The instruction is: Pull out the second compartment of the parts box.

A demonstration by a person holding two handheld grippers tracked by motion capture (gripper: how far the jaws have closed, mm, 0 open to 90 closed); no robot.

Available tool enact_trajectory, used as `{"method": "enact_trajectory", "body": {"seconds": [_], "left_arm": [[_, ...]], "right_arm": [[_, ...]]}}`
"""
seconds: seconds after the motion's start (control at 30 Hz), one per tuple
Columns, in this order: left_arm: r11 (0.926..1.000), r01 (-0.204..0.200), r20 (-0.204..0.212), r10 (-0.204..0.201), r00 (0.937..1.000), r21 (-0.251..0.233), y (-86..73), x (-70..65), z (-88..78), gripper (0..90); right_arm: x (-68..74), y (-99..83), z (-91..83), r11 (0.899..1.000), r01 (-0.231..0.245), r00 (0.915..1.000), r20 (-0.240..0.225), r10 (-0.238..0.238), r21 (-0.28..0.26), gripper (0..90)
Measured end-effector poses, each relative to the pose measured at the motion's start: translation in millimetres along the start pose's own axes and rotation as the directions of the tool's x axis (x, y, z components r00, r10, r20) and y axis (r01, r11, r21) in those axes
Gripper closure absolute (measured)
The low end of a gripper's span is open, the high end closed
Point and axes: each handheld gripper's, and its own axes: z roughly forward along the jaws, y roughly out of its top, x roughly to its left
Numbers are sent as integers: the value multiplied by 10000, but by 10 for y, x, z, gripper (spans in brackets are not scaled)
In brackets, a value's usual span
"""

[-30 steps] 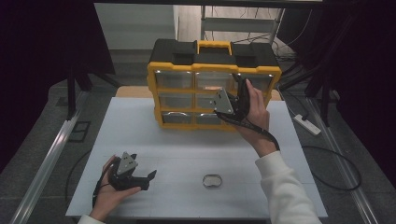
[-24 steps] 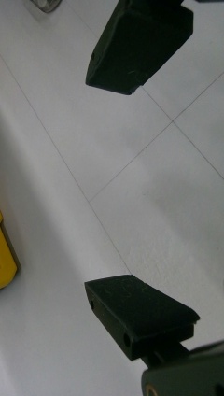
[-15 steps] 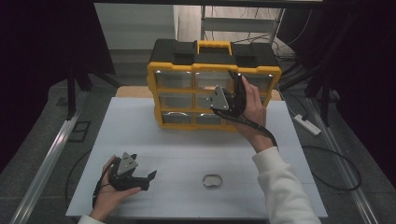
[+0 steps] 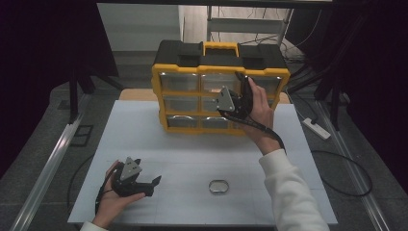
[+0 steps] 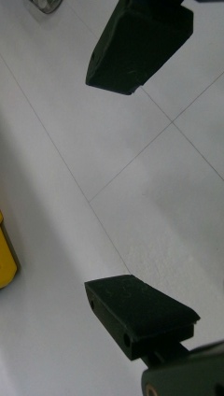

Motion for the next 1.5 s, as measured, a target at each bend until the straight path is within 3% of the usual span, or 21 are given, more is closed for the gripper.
{"method": "enact_trajectory", "body": {"seconds": [0.57, 1.23, 1.5], "left_arm": [[10000, 24, -11, -24, 10000, -1, -3, 4, -1, 56], [10000, 24, -8, -24, 10000, 22, -4, 6, 1, 56], [10000, 31, -12, -31, 10000, 23, -6, 6, -1, 56]], "right_arm": [[2, 26, -11, 9994, 330, 9988, 360, -325, -122, 384], [-17, 31, -25, 9986, 524, 9940, 969, -513, -90, 655], [-22, 34, -25, 9969, 785, 9918, 1011, -779, -25, 671]]}}
